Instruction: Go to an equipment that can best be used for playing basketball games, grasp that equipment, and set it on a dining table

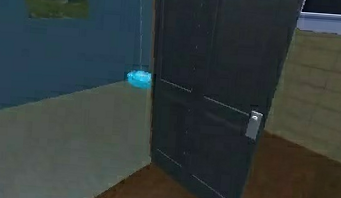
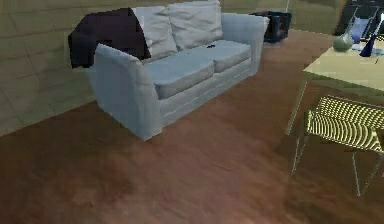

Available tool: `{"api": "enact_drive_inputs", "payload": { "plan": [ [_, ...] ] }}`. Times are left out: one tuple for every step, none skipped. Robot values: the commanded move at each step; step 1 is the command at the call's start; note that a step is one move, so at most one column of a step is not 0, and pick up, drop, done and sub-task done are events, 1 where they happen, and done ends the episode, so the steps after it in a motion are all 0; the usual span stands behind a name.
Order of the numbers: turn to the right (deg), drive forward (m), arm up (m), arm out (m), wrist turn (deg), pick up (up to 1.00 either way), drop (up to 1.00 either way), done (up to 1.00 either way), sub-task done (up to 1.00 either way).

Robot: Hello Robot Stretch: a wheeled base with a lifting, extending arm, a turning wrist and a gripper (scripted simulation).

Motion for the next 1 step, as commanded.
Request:
{"api": "enact_drive_inputs", "payload": {
  "plan": [
    [-33.0, 0.0, 0.0, 0.0, 0.0, 0.0, 0.0, 0.0, 0.0]
  ]
}}
